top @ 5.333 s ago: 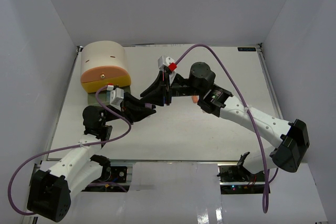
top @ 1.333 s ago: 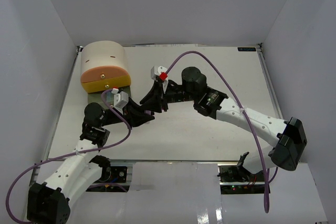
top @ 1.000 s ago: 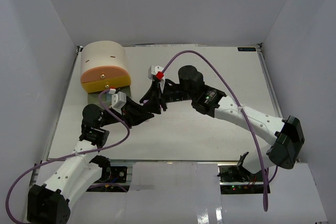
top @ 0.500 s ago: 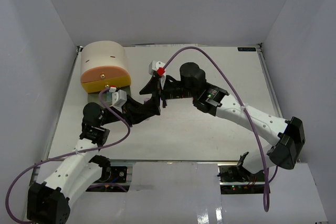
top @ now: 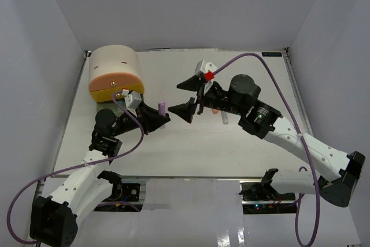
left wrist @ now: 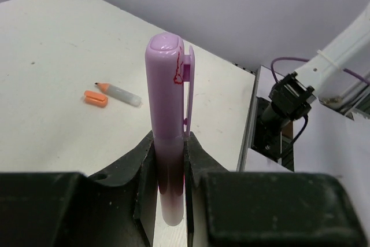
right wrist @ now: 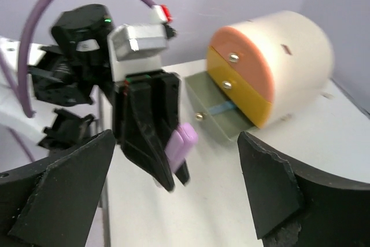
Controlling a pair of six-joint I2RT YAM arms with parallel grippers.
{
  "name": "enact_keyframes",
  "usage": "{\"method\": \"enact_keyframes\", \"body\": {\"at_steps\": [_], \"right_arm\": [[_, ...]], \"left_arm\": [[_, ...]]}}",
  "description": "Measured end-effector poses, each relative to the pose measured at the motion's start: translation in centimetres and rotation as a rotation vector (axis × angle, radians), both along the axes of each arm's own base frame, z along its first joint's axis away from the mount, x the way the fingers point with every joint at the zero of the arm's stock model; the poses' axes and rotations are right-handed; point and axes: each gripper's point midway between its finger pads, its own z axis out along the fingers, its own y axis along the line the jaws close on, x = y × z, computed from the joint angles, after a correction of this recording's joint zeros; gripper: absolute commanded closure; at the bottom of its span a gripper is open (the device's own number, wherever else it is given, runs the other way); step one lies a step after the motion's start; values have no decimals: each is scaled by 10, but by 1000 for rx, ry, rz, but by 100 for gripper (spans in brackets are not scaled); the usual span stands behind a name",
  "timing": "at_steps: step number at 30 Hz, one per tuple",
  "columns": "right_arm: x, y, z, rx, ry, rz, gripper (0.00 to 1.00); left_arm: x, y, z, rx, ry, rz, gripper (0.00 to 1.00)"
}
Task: Sort the stationery into containers
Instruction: Place the pen in the storage box.
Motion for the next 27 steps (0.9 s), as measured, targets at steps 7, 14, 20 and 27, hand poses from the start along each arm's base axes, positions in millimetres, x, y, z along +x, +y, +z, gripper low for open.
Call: {"method": "enact_keyframes", "body": {"at_steps": [7, 14, 20, 27], "right_arm": [[33, -73, -20, 25, 4, -367, 10], [39, -119, -77, -10, 71, -563, 10], [41, -140, -117, -47, 138, -659, 10], [35, -154, -126, -16, 155, -690, 10]], "left_arm": [[42, 20, -15, -29, 207, 292, 77], [83, 75, -32, -136, 478, 753, 62], [101, 121, -35, -294, 665, 1072, 62], [111, 153, -58, -425, 810, 1295, 69]]}}
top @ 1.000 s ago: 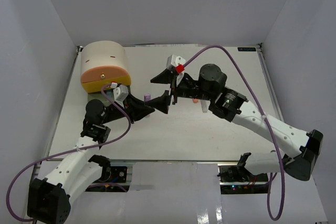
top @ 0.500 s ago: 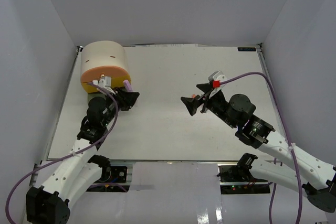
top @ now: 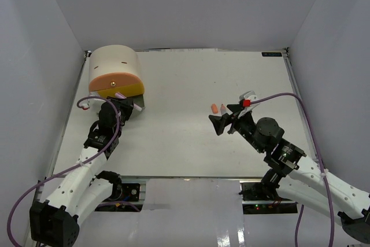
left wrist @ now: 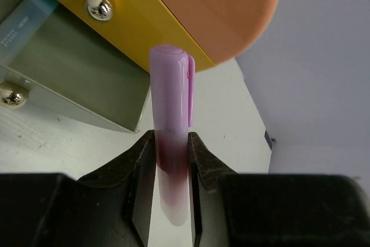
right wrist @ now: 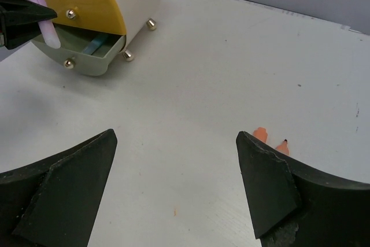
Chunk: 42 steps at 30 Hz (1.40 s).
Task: Sort the stationery into containers
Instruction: Place the pen in the storage box.
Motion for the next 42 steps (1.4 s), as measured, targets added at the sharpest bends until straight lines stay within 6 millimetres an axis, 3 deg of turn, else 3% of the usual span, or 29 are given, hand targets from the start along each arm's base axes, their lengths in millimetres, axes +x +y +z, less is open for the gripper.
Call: {"method": "enact_keyframes", "body": {"at_steps": [9, 18, 22, 29, 35, 42], "right_arm": [[-5, -10, -5, 10, -2, -12, 10], [-6, -13, -15, -6, 10, -19, 10], [-7, -13, -26, -28, 27, -18, 10], [-7, -14, -31, -38, 36, -18, 10], [-8, -14, -31, -35, 37, -18, 10], [-8, -15, -36, -39, 49, -18, 10]], "left_arm": [[13, 30, -10, -83, 17, 199, 70], [23, 50, -45, -154, 81, 315, 70], [24, 55, -51, -178, 84, 343, 69], [31, 59, -57, -214, 88, 369, 61], [33, 61, -62, -228, 99, 379, 48], [34, 62, -62, -239, 100, 378, 44]]}}
